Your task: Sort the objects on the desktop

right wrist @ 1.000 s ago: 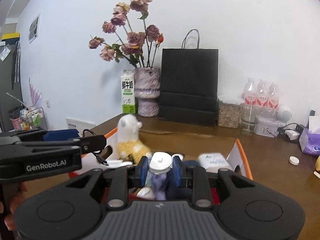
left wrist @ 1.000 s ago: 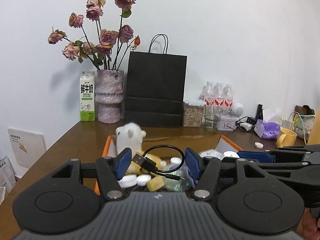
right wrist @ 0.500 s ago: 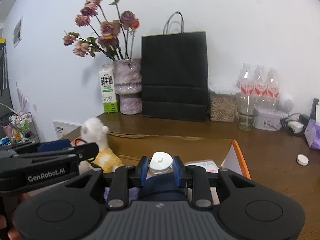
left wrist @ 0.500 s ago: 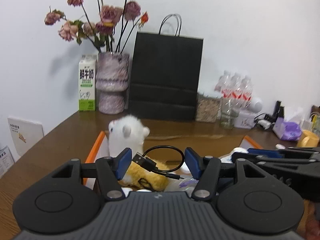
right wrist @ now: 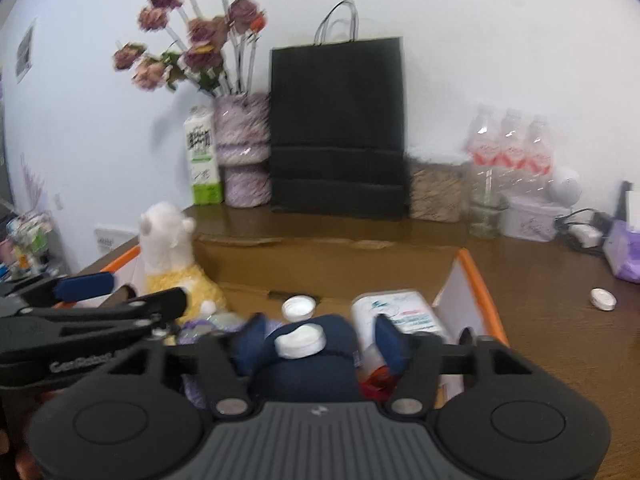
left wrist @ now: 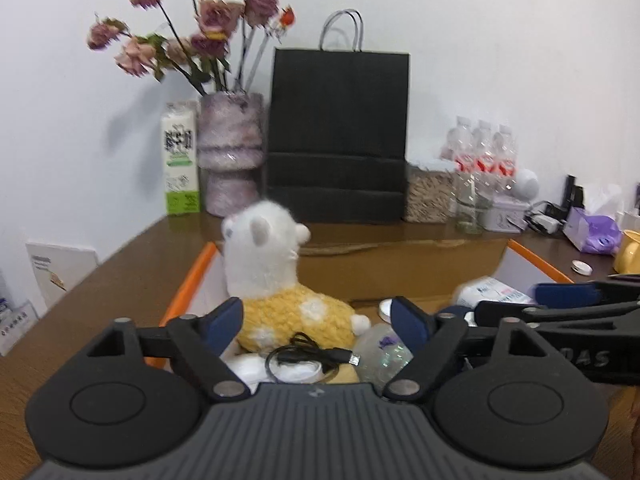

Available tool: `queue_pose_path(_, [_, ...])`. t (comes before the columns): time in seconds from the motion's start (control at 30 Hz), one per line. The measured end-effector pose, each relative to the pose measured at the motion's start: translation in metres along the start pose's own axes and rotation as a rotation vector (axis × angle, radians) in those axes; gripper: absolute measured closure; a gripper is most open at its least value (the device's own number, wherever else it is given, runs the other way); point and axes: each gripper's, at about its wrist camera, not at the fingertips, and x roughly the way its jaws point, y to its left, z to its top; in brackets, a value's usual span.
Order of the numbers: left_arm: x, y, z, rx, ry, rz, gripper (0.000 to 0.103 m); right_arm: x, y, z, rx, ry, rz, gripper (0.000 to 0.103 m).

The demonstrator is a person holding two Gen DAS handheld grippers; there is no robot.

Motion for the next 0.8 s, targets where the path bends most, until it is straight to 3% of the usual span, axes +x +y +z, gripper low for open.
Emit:
queue_pose_path(0.07, [-0.002, 0.003, 0.002, -0.024, -0.009, 0.03, 0.003, -0.005, -0.005, 0.001, 0.022, -0.025, -0.013, 0.007])
queue_pose_path(0.13, [-0.007, 0.007, 0.002, -0.051, -0.038, 0.02, 0.0, -0.01, -0.01, 0.002, 0.047, -0.047, -0.007, 0.0])
queue_pose_path(0.8, [-0.015, 0.001, 0.009, -0.019, -0.041, 0.04, 0.0, -0.026, -0.007, 0.008, 0.044, -0.071, 0.003, 0.0])
